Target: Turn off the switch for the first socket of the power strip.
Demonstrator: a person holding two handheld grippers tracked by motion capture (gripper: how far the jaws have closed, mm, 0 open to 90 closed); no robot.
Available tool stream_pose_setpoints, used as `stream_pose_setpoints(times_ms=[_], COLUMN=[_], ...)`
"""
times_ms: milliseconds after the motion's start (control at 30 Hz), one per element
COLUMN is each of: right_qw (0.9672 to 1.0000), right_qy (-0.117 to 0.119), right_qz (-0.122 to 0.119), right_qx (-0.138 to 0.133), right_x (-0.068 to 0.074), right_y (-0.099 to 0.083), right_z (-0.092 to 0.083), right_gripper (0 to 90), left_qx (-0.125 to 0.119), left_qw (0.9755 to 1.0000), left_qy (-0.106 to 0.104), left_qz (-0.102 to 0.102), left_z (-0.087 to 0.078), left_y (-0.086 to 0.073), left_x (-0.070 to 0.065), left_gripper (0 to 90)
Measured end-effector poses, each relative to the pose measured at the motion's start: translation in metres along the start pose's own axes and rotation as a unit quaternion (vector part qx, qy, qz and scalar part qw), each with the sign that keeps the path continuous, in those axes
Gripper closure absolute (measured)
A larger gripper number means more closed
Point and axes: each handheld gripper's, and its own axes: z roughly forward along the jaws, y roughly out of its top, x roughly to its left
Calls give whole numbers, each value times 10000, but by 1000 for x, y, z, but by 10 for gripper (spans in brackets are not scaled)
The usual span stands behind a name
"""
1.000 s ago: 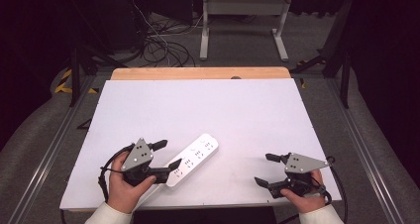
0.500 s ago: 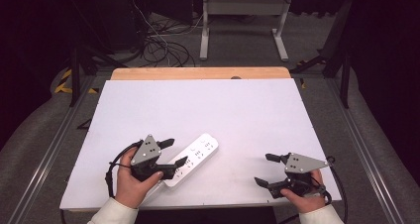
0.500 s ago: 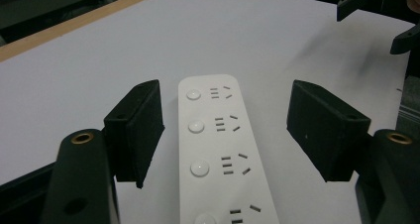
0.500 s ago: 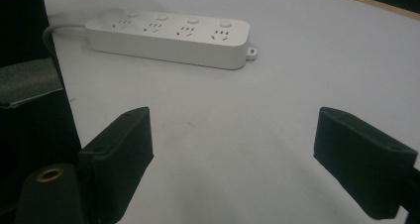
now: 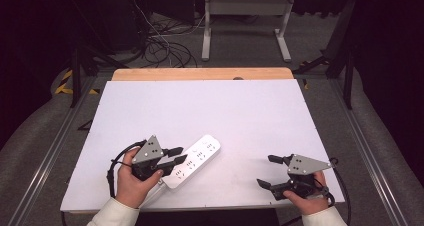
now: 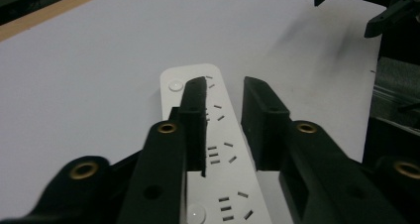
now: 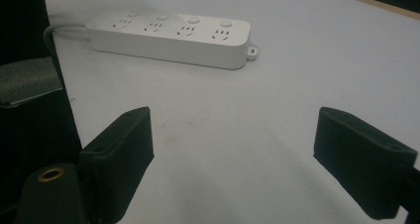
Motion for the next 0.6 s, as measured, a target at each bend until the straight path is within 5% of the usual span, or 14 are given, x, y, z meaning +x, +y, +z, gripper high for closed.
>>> stream_pose_setpoints(times_ms=[133, 367, 600], right_qw=[10000, 10000, 10000], right_qy=[14, 20, 18], right_qz=[17, 20, 22], right_qx=[6, 12, 20], right_x=[0, 0, 0], right_y=[0, 0, -1], right_z=[0, 0, 0], right_gripper=[159, 161, 162], left_qx=[210, 568, 1138], left_qw=[9997, 9983, 9934], left_qy=[-88, -109, -112], left_qz=[1, -37, -73], left_z=[-1, 2, 8], left_y=[2, 5, 5], left_x=[0, 1, 3], left_gripper=[900, 900, 900])
